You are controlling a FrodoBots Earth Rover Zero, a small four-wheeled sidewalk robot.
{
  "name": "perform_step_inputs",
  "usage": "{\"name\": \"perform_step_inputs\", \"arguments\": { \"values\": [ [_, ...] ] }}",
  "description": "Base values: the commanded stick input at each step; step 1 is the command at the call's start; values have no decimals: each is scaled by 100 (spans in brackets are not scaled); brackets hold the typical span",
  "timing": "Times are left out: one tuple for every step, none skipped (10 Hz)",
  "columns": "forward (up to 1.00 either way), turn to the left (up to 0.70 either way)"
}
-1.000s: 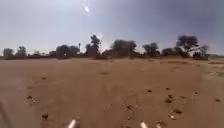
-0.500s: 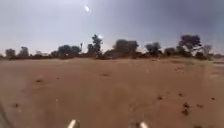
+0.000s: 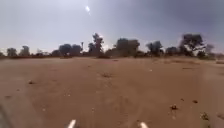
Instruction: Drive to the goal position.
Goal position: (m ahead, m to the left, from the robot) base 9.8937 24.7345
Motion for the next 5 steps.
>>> {"name": "perform_step_inputs", "arguments": {
  "values": [
    [70,0],
    [70,0],
    [70,0],
    [70,0],
    [70,0]
  ]
}}
